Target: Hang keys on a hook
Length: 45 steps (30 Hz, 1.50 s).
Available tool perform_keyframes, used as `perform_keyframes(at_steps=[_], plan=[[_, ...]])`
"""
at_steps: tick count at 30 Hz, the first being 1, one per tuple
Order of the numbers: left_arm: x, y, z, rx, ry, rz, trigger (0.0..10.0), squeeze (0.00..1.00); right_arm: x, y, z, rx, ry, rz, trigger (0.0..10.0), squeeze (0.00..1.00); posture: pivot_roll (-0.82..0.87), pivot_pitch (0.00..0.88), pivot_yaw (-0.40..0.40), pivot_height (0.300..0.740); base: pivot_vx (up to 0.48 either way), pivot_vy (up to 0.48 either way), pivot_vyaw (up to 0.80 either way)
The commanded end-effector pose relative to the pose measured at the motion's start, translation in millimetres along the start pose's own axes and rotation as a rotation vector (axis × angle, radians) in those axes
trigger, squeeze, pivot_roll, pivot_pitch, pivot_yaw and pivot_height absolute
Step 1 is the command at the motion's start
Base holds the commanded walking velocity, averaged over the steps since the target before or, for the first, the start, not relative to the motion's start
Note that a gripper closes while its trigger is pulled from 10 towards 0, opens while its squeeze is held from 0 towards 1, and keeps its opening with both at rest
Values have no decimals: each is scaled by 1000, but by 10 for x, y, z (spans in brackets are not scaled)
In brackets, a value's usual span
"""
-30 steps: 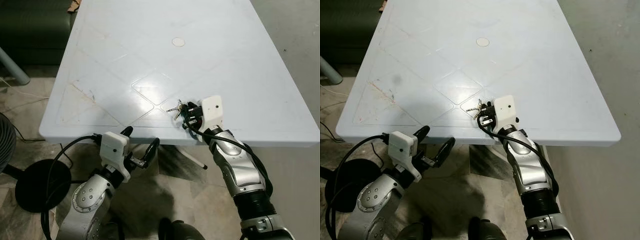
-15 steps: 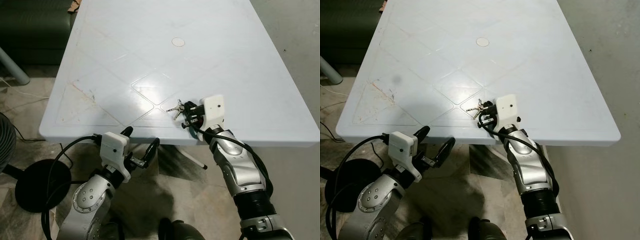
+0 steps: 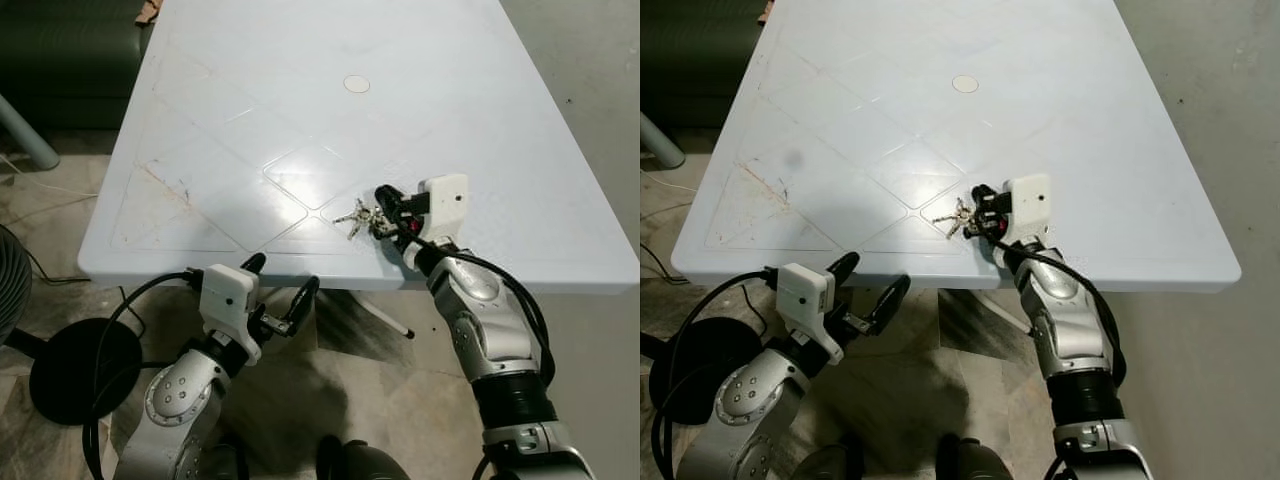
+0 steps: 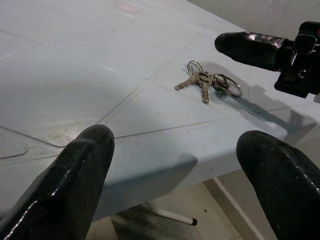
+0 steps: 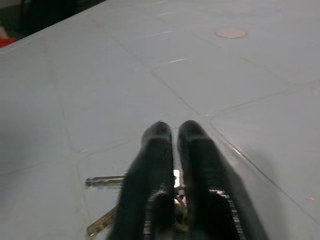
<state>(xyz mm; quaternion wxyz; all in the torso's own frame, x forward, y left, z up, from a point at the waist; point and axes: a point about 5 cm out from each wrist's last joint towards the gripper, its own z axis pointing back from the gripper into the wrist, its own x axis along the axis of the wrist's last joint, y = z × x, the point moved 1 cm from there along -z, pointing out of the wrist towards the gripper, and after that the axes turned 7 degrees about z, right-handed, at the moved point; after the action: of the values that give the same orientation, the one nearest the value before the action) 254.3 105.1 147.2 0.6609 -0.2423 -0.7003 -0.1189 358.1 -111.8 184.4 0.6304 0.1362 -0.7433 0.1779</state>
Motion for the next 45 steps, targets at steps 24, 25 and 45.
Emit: perform_keyframes(at_steps=[24, 25, 45], plan=[[21, -32, 21, -1, -14, 4, 10000, 0, -150, 47, 82, 100, 74, 106, 10000, 1000, 96, 284, -122, 740, 0, 0, 0], [21, -34, 22, -1, -14, 5, 10000, 0, -156, 41, 83, 100, 82, 117, 10000, 992, 96, 282, -122, 740, 0, 0, 0], [13, -44, 34, 0, -14, 3, 10000, 0, -251, -10, 86, 103, 201, 116, 2980, 0, 98, 279, -126, 740, 0, 0, 0]])
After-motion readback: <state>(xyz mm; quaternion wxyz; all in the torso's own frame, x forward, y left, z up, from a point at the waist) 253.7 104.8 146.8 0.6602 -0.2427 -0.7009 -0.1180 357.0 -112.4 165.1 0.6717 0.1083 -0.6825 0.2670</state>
